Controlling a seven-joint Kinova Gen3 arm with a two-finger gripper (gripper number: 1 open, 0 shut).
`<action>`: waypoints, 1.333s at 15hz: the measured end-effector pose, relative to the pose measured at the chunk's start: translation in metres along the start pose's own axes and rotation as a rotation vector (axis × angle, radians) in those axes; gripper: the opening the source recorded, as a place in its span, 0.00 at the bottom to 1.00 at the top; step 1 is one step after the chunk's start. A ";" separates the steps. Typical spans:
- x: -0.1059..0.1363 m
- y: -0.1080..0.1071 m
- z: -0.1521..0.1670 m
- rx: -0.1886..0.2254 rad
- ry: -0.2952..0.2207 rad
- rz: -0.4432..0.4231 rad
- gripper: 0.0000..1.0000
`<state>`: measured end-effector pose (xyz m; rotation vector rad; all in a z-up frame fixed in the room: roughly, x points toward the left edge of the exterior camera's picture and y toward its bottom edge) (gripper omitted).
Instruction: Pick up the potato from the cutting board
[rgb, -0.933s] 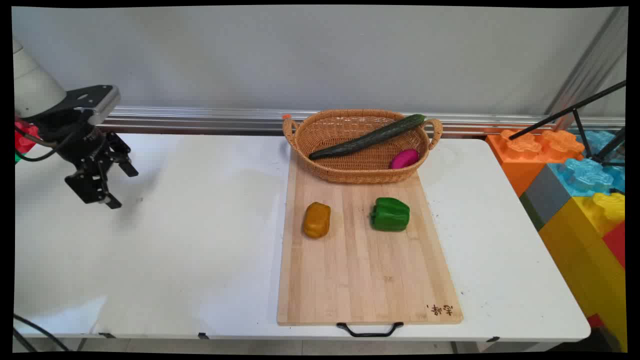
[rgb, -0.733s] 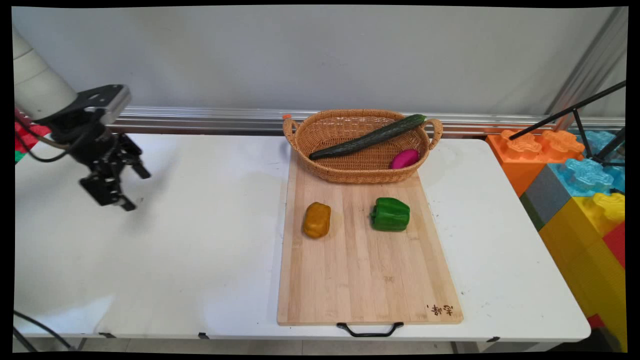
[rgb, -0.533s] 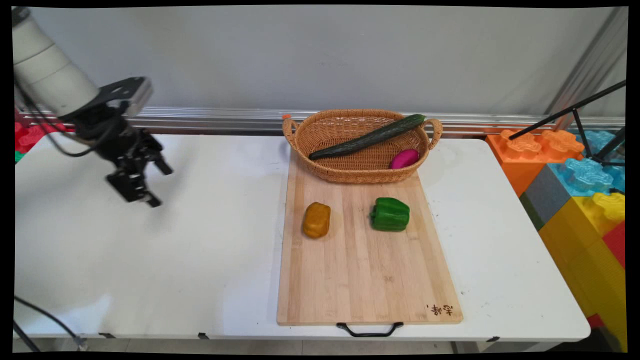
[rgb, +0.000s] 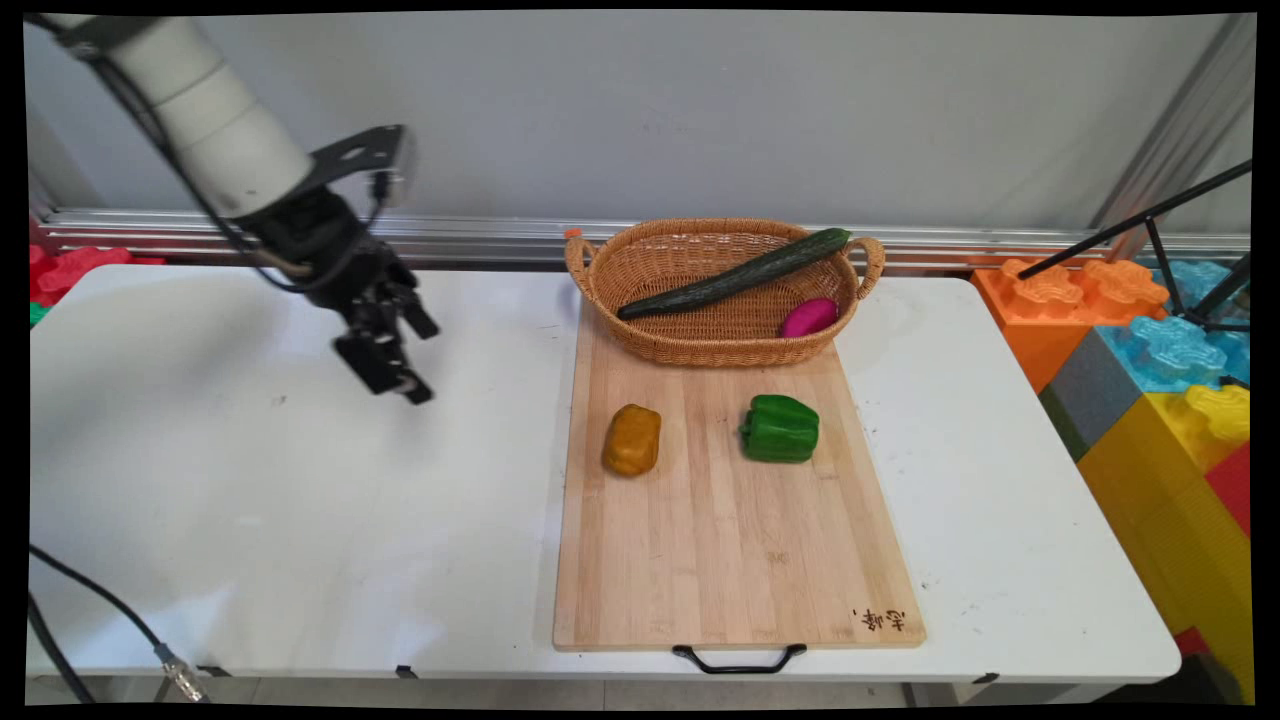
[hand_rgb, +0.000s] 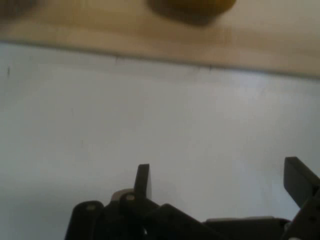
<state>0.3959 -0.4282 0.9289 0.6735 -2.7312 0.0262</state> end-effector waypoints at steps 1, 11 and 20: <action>0.014 0.004 0.004 0.003 0.003 -0.015 1.00; 0.085 0.033 0.079 0.014 0.058 -0.308 1.00; 0.113 0.038 0.177 0.037 0.119 -0.539 1.00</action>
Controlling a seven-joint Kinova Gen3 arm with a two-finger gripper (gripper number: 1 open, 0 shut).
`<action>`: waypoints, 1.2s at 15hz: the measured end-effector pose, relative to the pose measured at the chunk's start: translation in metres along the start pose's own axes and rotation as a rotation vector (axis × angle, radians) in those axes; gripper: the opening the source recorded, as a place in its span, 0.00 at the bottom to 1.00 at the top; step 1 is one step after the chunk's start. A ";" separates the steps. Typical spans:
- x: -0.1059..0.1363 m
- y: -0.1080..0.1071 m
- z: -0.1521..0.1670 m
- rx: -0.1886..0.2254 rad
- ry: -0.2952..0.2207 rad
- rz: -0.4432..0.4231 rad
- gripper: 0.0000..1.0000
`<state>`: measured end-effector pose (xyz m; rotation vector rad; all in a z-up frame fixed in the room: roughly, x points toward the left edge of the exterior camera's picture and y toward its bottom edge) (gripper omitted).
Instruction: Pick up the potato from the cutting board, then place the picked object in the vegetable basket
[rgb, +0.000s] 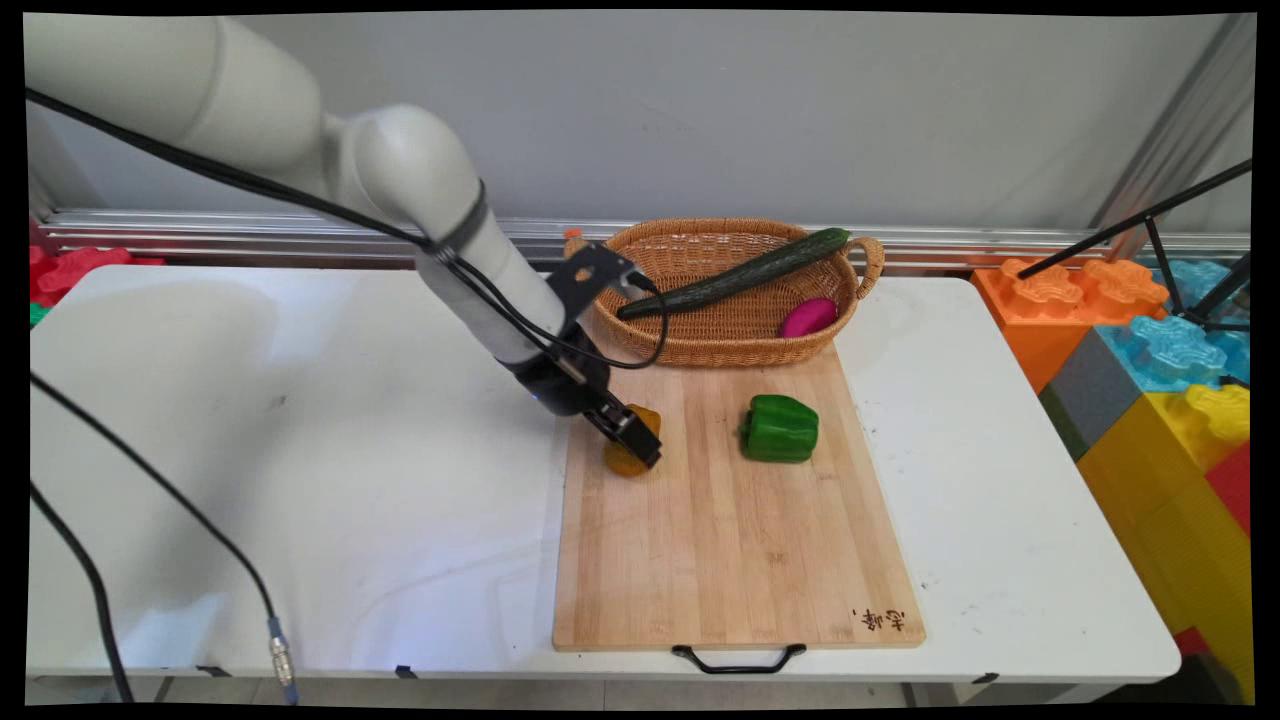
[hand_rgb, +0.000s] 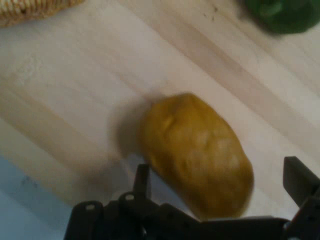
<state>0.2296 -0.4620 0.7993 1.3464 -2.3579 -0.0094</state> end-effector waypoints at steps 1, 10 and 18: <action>0.001 0.000 0.007 0.004 0.008 -0.014 1.00; 0.005 0.000 0.024 0.032 0.032 -0.020 0.00; 0.025 0.013 -0.034 0.003 0.069 0.056 0.00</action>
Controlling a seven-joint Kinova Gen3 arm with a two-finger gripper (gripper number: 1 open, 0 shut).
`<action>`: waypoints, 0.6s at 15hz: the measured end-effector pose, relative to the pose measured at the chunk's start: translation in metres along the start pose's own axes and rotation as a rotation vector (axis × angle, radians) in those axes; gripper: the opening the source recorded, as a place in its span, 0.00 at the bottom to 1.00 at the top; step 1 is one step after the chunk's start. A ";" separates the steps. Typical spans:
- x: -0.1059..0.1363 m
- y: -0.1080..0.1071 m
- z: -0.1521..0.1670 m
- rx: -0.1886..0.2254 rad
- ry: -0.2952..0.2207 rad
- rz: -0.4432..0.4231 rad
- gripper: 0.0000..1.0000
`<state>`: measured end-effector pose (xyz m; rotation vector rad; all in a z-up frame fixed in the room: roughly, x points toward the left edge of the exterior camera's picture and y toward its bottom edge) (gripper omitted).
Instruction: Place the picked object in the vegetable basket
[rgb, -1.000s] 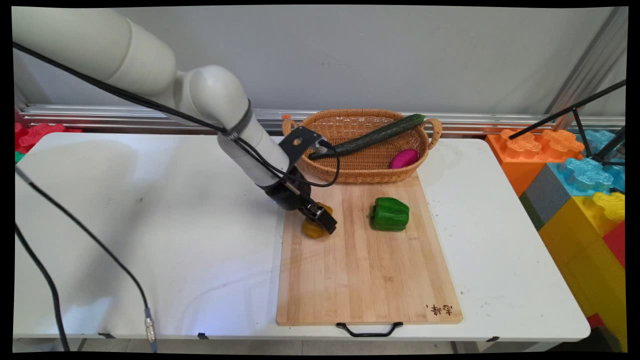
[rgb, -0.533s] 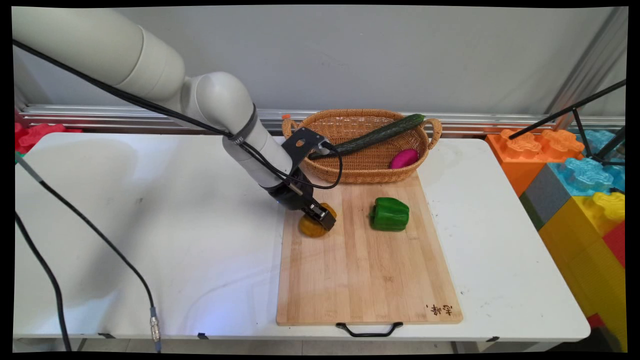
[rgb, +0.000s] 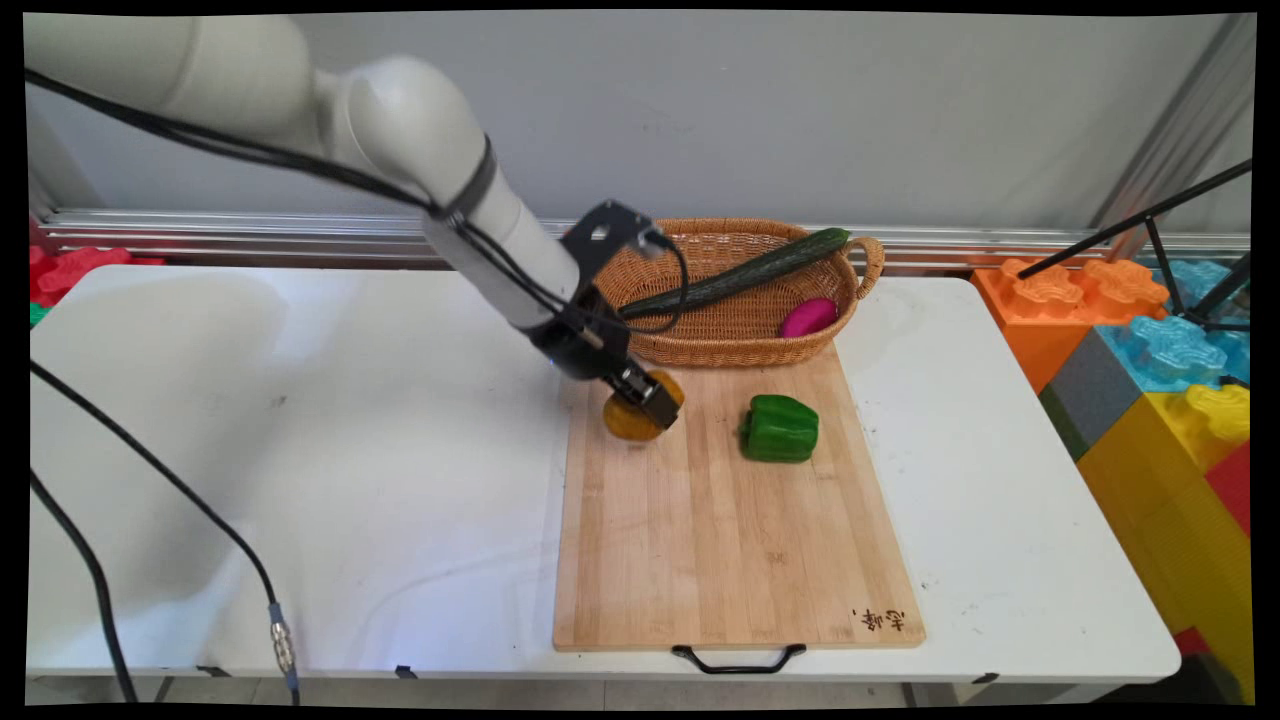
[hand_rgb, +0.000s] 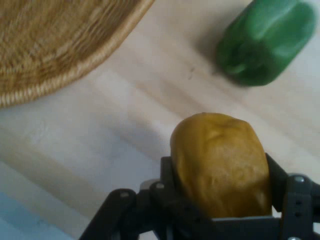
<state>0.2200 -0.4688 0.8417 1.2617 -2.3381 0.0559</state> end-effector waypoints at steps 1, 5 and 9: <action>0.004 0.002 -0.007 -0.011 0.007 0.013 0.00; 0.029 0.003 -0.035 -0.040 0.064 0.079 0.00; 0.066 -0.017 -0.042 0.012 0.147 0.144 0.00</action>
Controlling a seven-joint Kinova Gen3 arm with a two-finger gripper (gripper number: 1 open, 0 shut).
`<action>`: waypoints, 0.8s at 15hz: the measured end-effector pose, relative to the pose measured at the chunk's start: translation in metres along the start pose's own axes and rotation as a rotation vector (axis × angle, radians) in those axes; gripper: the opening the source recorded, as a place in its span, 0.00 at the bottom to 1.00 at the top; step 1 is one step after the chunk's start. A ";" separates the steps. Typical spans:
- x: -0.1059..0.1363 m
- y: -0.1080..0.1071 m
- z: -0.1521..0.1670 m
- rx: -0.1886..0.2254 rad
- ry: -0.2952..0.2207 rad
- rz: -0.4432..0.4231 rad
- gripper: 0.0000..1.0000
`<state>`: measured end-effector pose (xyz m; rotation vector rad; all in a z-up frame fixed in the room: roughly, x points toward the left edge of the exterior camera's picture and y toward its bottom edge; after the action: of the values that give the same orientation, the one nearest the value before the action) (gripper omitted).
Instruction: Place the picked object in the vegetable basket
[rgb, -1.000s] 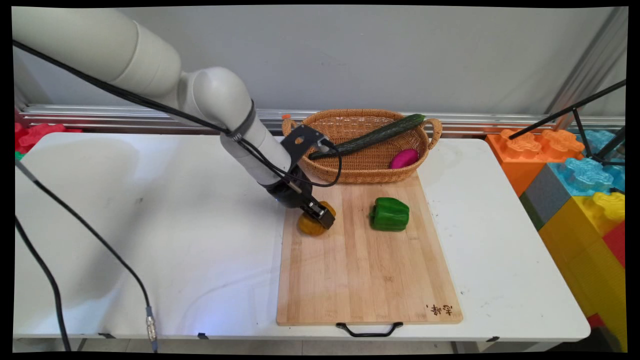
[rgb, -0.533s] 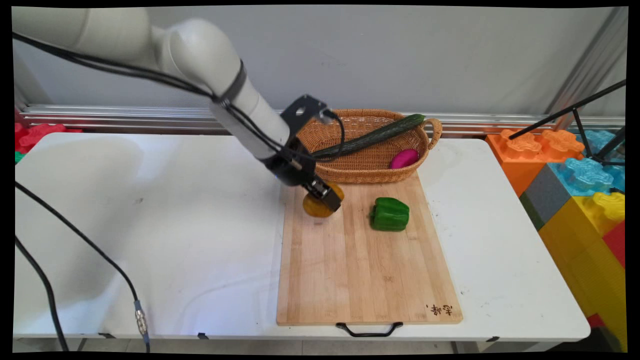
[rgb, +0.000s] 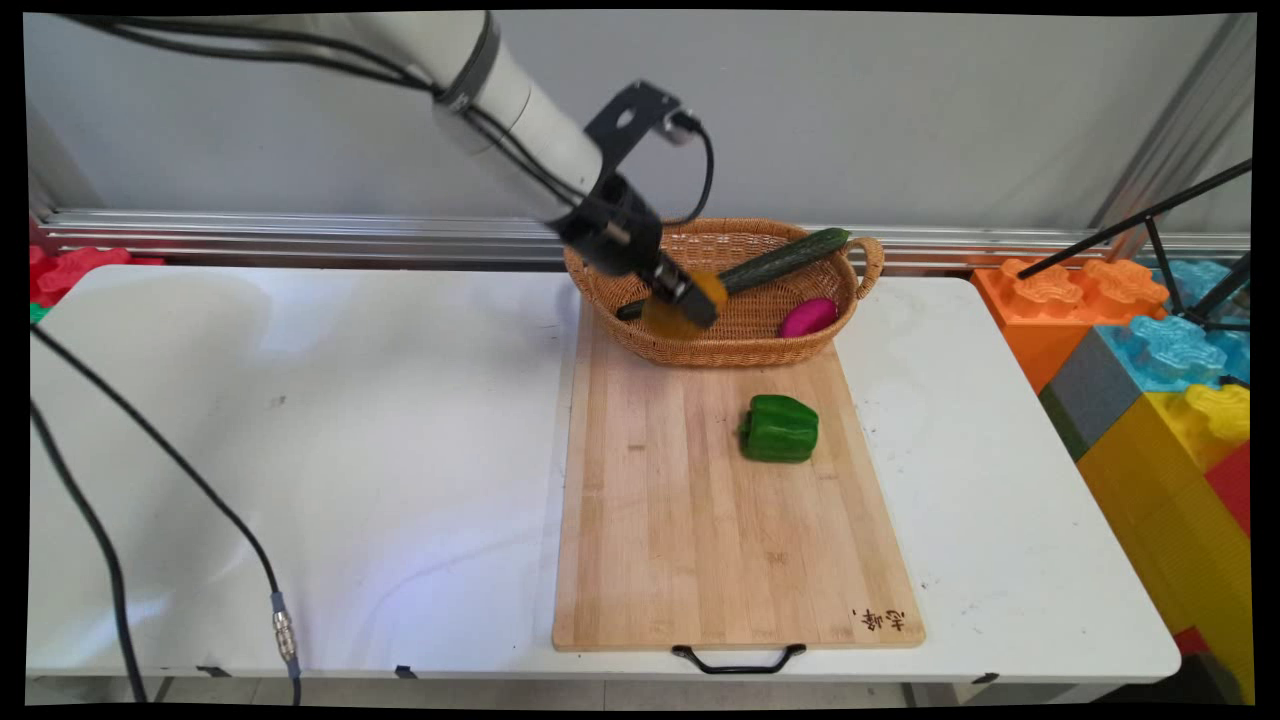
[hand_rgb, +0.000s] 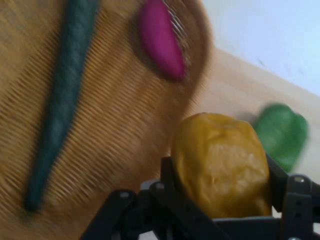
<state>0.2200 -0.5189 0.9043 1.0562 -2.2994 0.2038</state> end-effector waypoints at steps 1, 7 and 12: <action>0.008 -0.009 0.005 0.018 0.016 0.013 0.00; 0.026 -0.051 0.060 0.056 0.031 0.057 0.00; 0.020 -0.072 0.108 0.057 0.004 0.070 0.00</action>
<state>0.2137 -0.6193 0.8208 1.0028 -2.3419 0.3004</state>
